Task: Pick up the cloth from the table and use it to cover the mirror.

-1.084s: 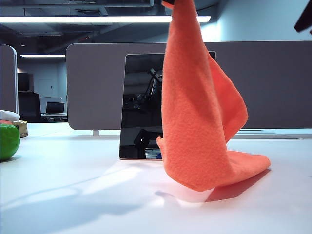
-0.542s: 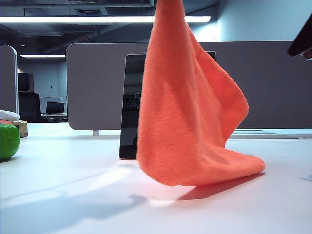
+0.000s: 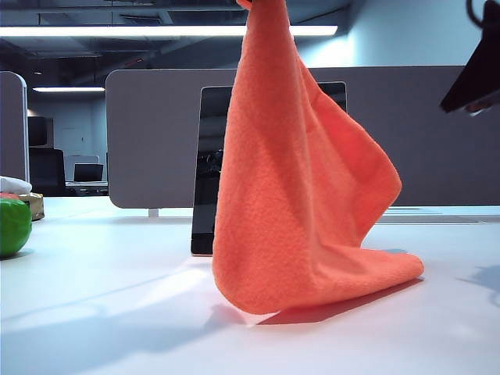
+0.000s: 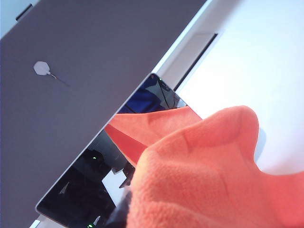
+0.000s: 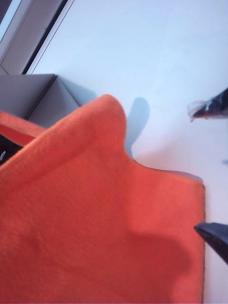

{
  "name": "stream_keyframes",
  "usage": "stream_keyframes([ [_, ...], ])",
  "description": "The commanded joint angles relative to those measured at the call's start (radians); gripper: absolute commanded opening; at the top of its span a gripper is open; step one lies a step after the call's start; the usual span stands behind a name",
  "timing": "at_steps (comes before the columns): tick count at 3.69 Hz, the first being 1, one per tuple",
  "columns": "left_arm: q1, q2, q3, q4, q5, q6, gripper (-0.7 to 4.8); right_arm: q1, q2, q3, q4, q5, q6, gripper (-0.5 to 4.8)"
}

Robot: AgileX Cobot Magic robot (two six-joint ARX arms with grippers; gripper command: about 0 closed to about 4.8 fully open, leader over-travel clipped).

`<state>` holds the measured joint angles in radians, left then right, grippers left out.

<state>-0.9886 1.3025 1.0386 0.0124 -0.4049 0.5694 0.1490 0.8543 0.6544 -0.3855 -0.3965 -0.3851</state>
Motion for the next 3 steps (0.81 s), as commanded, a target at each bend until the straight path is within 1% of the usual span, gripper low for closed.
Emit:
stream_keyframes([
  [1,0.0,-0.004,0.002,0.003,-0.002,-0.028,-0.06,0.0,0.362,0.004,0.378,-0.076,-0.001,2.79],
  [2,0.0,-0.003,0.002,0.003,0.001,-0.032,-0.06,-0.034,0.471,0.036,0.463,-0.283,0.018,2.68],
  [3,0.0,-0.003,0.002,0.003,0.0,-0.032,-0.06,-0.034,0.471,0.035,0.454,-0.313,0.018,2.65],
])
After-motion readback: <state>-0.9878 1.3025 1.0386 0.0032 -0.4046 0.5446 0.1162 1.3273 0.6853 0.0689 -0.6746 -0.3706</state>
